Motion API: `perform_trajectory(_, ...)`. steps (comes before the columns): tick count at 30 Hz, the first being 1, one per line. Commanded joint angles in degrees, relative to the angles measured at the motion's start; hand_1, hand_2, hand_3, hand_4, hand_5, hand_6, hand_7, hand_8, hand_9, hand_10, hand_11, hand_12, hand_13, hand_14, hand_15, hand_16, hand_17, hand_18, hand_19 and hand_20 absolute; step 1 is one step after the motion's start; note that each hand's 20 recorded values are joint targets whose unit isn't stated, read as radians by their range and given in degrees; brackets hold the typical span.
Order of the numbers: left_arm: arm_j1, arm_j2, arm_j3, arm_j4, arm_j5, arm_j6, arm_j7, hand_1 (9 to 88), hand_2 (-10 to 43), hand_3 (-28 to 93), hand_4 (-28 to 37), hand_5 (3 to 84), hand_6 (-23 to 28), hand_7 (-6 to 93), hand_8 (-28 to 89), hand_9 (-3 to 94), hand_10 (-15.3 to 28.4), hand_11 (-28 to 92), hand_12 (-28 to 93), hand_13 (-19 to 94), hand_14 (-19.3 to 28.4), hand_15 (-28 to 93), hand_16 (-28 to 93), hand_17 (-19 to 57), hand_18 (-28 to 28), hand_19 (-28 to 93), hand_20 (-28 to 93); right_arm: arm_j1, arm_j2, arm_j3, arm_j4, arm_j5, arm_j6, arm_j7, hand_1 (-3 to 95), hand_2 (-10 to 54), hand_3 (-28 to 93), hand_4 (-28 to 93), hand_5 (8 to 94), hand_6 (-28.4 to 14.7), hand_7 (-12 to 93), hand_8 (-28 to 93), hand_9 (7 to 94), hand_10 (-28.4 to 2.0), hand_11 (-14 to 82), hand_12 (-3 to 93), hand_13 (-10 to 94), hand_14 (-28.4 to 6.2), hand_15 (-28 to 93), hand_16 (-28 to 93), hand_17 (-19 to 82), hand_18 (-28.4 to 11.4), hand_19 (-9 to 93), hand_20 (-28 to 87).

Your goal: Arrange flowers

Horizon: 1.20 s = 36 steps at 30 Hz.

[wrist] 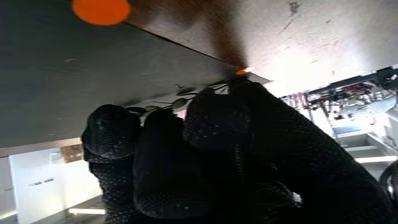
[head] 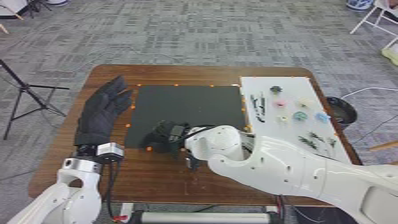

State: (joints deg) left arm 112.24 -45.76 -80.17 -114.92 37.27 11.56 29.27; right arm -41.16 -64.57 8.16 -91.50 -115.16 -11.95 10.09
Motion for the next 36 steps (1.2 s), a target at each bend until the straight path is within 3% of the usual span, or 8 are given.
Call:
perform_trajectory(1, 1.1, -0.69, -0.67, -0.54, 0.18, 0.14, -0.14, 24.6, -3.6, 68, -26.9, 32.0, 3.4, 18.7, -8, 24.5, 11.4, 20, 19, 19, 13.4, 29, 5, -9.8, 19.4, 38, 14, -1.4, 4.4, -1.1, 0.8, -1.1, -3.3, 0.8, 25.4, 25.5, 93, -8, 38.0, 4.0, 14, -13, 82.3, -10.5, 70.0, 32.1, 80, -9.9, 90, 32, 41, -24.1, 93, 50)
perform_trajectory(14, 1.6, -0.73, -0.91, -0.75, 0.10, 0.45, 0.10, 24.5, -3.7, 69, -26.9, 32.0, 3.4, 18.6, -8, 24.6, 11.5, 20, 19, 19, 13.5, 29, 5, -9.8, 19.4, 38, 14, -2.8, 7.1, -0.4, -1.7, -0.9, -4.4, -0.4, 25.1, 25.5, 93, -8, 38.5, 4.0, 14, -13, 82.3, -10.5, 69.9, 32.1, 80, -10.0, 90, 33, 41, -24.1, 93, 50)
perform_trajectory(24, 2.3, -0.95, -1.39, -0.95, 0.15, 0.36, 0.12, 24.5, -3.6, 69, -26.8, 32.1, 3.4, 18.5, -8, 24.6, 11.4, 20, 19, 19, 13.5, 29, 5, -9.8, 19.4, 38, 14, -5.0, 7.4, 2.9, -4.7, 4.6, -1.3, -3.7, 25.0, 22.2, 93, -12, 38.7, 4.1, 14, -13, 82.3, -10.6, 69.8, 32.2, 80, -9.9, 89, 33, 42, -24.2, 93, 50)
perform_trajectory(30, 2.9, -0.97, -1.87, -1.11, 0.18, 0.28, 0.14, 24.6, -3.6, 68, -26.9, 32.1, 3.4, 18.5, -8, 24.6, 11.4, 20, 19, 19, 13.5, 29, 5, -9.8, 19.4, 38, 14, -7.0, 8.4, 6.8, -7.2, 10.5, 3.2, -6.4, 25.0, 17.4, 93, -16, 39.3, 4.0, 14, -13, 81.9, -10.9, 69.3, 32.3, 80, -10.1, 89, 33, 41, -24.5, 93, 50)
perform_trajectory(36, 3.4, -1.14, -2.38, -1.25, 0.06, 0.64, 0.06, 24.5, -3.6, 69, -26.9, 32.0, 3.4, 18.5, -8, 24.7, 11.4, 20, 19, 19, 13.4, 29, 5, -9.8, 19.4, 38, 14, -10.2, 10.7, 12.1, -10.6, 21.1, 11.0, -7.8, 25.7, 11.2, 89, -19, 40.9, 3.7, 14, -13, 81.7, -11.1, 69.1, 32.2, 80, -10.5, 89, 33, 41, -24.5, 93, 50)
